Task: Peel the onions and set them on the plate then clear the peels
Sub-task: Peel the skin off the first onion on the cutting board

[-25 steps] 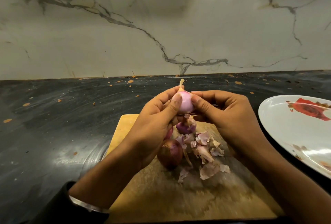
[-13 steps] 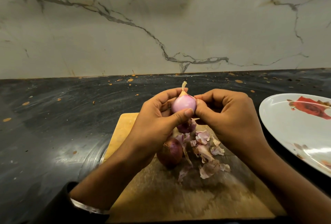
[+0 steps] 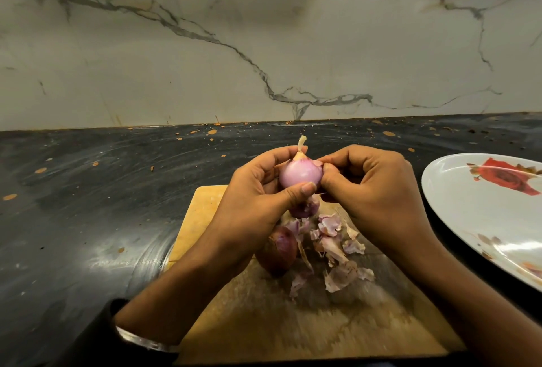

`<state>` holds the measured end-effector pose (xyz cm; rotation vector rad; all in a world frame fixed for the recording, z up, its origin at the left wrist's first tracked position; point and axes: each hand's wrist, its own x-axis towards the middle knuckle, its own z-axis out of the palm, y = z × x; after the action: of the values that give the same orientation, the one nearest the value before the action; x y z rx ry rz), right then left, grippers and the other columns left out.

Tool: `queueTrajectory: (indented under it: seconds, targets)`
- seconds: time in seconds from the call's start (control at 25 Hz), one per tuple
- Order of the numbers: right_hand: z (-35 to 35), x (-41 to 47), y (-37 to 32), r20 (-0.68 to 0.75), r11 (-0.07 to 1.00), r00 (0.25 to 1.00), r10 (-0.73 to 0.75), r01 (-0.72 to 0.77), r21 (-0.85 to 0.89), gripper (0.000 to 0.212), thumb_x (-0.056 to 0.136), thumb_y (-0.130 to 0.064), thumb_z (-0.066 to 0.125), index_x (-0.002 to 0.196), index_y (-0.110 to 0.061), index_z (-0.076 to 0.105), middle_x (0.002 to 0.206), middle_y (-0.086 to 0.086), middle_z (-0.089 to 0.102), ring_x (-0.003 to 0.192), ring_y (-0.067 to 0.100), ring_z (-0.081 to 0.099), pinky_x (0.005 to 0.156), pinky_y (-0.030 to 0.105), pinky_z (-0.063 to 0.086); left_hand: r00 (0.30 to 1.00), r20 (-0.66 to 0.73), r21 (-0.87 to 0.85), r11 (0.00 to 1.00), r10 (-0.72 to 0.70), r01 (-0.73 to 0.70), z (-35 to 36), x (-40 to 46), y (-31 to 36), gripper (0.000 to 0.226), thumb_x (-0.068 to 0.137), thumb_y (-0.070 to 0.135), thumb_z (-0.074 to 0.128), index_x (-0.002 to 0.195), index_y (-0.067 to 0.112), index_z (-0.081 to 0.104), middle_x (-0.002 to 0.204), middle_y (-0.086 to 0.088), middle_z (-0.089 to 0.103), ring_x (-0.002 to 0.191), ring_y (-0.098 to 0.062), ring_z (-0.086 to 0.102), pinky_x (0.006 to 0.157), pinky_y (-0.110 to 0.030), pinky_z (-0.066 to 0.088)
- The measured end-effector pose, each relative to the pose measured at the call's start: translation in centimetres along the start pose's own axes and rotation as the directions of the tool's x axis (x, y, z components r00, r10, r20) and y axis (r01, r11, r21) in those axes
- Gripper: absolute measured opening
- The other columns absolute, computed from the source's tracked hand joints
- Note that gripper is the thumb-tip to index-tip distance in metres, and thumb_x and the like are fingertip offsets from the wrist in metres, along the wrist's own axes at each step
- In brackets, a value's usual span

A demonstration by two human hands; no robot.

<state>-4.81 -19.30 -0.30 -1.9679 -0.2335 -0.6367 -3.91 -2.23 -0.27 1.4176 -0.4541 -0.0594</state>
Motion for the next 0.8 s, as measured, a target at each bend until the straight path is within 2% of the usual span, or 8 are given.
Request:
queueTrajectory:
  seconds: [0.12,0.24,0.36,0.56,0.8]
  targets:
    - [0.2,0.1,0.1,0.063,0.989,0.996,0.057,-0.065,0.131,0.014,0.092,-0.024,0.070,0.103,-0.020,0.077,0.087,-0.004,0.078,0.082,0.013,0.075,0.070,0.040,0.063,1.000,-0.004,0.027,1.000,0.003,-0.003,-0.1,0.0,0.1,0.059,0.068,0.007,0.072,0.125,0.017,0.061,0.115,-0.001,0.072,0.103,-0.016,0.071,0.075,-0.023,0.059]
    - [-0.1,0.2,-0.1,0.125,0.987,0.992,0.034,-0.053,0.154,0.019,0.090,-0.025,0.071,0.106,-0.018,0.078,0.093,-0.004,0.078,0.085,0.012,0.076,0.072,0.037,0.063,1.000,0.004,0.055,0.998,0.007,-0.007,-0.2,0.1,0.0,0.055,0.074,-0.001,0.072,0.125,0.017,0.061,0.117,-0.002,0.071,0.105,-0.017,0.070,0.079,-0.027,0.059]
    - [-0.5,0.4,-0.1,0.170,0.982,0.985,0.030,-0.060,0.178,0.016,0.093,-0.019,0.068,0.104,-0.013,0.079,0.089,-0.001,0.079,0.080,0.013,0.076,0.068,0.034,0.063,1.000,0.008,0.083,0.996,0.016,-0.017,-0.3,0.1,0.0,0.054,0.078,-0.007,0.072,0.126,0.017,0.062,0.119,0.000,0.071,0.108,-0.017,0.069,0.083,-0.027,0.058]
    - [-0.9,0.6,-0.4,0.163,0.990,0.987,-0.006,-0.017,0.143,0.012,0.093,-0.015,0.068,0.096,-0.015,0.079,0.080,-0.002,0.078,0.072,0.011,0.075,0.061,0.022,0.060,1.000,0.023,0.096,0.995,0.016,-0.018,-0.2,0.0,0.2,0.054,0.077,-0.010,0.072,0.120,0.021,0.064,0.118,0.003,0.071,0.107,-0.014,0.069,0.081,-0.024,0.058]
    - [-1.3,0.9,-0.3,0.224,0.978,0.974,0.044,-0.088,0.189,0.014,0.090,-0.018,0.070,0.096,-0.009,0.079,0.081,0.002,0.078,0.074,0.018,0.076,0.066,0.033,0.063,0.999,0.029,0.111,0.993,0.034,-0.037,-0.3,0.1,0.3,0.053,0.076,-0.011,0.072,0.115,0.025,0.066,0.115,0.007,0.072,0.109,-0.011,0.068,0.082,-0.024,0.057]
